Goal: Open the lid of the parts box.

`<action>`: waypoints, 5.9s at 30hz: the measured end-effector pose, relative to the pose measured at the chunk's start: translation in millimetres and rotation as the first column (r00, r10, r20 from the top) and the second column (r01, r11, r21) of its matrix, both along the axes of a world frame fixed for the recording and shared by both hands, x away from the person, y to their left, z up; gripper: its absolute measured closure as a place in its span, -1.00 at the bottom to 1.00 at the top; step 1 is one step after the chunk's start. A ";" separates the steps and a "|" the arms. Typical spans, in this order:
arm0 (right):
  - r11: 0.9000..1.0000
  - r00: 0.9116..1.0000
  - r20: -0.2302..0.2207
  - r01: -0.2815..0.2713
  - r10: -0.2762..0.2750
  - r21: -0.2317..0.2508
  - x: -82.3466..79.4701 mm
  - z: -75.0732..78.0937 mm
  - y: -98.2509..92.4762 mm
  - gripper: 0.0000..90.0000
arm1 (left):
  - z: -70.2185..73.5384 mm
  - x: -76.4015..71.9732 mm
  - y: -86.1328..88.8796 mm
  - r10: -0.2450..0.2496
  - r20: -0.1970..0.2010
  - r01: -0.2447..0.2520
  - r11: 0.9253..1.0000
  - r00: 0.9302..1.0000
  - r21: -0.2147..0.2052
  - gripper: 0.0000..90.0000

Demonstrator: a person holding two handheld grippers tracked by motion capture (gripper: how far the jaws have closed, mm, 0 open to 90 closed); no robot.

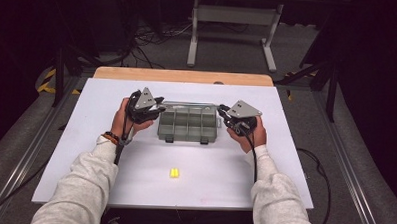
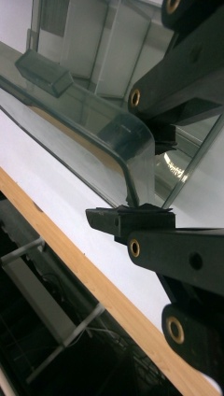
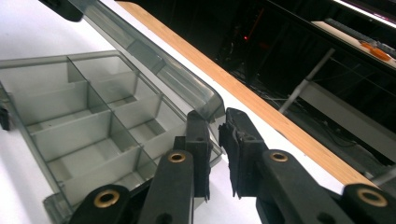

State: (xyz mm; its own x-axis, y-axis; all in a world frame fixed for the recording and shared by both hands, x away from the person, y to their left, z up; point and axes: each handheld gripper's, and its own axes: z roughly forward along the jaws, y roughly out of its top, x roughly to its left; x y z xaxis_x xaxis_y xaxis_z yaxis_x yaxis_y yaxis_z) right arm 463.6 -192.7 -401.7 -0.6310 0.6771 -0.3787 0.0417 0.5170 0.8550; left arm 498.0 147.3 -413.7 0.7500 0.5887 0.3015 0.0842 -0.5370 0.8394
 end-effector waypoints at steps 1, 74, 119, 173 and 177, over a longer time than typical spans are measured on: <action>1.000 1.000 0.002 0.000 0.000 -0.005 -0.2 0.2 0.4 0.79 | 0.4 0.5 0.8 0.001 -0.006 -0.001 1.000 1.000 -0.004 0.48; 0.998 0.998 -0.020 0.055 -0.054 0.040 6.8 22.1 4.4 0.81 | 29.0 -0.8 8.6 -0.014 0.023 0.015 1.000 1.000 -0.013 0.69; 0.933 0.944 -0.217 0.294 -0.249 0.209 73.7 -54.4 10.9 0.76 | -41.5 55.1 -19.9 0.230 -0.143 -0.234 0.972 0.963 -0.005 0.42; 0.958 0.946 -0.224 0.264 -0.235 0.109 63.0 -41.9 12.3 0.86 | -14.7 36.8 -0.4 0.206 -0.085 -0.205 0.979 0.975 0.017 0.31; 0.966 0.959 -0.202 0.226 -0.197 0.129 56.1 -34.7 9.0 0.84 | -7.3 30.6 2.1 0.190 -0.071 -0.189 0.982 0.979 0.016 0.27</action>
